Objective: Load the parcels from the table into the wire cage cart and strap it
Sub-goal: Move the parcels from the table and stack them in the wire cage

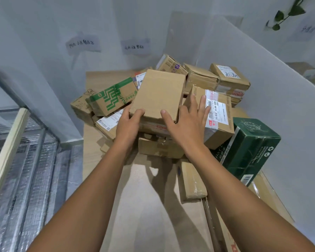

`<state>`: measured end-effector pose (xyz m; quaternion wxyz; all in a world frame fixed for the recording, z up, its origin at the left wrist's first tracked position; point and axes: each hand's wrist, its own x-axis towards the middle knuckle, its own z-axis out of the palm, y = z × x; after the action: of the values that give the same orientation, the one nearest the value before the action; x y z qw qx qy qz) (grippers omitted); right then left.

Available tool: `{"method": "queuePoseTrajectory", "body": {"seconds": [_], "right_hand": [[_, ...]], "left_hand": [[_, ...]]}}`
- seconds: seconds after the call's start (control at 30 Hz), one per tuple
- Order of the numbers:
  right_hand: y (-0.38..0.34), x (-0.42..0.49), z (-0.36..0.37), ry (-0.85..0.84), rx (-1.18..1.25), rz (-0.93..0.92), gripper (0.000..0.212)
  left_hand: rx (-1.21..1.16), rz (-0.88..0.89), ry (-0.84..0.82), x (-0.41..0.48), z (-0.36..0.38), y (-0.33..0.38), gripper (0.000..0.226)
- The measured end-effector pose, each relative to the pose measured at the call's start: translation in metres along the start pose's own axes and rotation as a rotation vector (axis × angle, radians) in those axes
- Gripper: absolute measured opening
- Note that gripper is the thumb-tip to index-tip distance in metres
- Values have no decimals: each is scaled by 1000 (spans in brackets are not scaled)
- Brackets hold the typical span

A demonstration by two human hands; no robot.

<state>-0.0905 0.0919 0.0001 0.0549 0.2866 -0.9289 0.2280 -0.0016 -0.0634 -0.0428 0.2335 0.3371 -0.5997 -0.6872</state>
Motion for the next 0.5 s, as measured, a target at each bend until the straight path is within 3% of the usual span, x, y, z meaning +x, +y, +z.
{"method": "queuePoseTrajectory", "body": {"seconds": [0.23, 0.4, 0.5], "right_hand": [[-18, -58, -18, 17, 582, -38, 54], [-24, -119, -17, -268, 1015, -47, 62], [-29, -157, -1, -437, 1101, -117, 62]], "left_hand": [[-192, 202, 233, -91, -9, -4, 23], [-262, 227, 453, -178, -32, -34, 36], [-279, 239, 554, -229, -54, -61, 58]]}}
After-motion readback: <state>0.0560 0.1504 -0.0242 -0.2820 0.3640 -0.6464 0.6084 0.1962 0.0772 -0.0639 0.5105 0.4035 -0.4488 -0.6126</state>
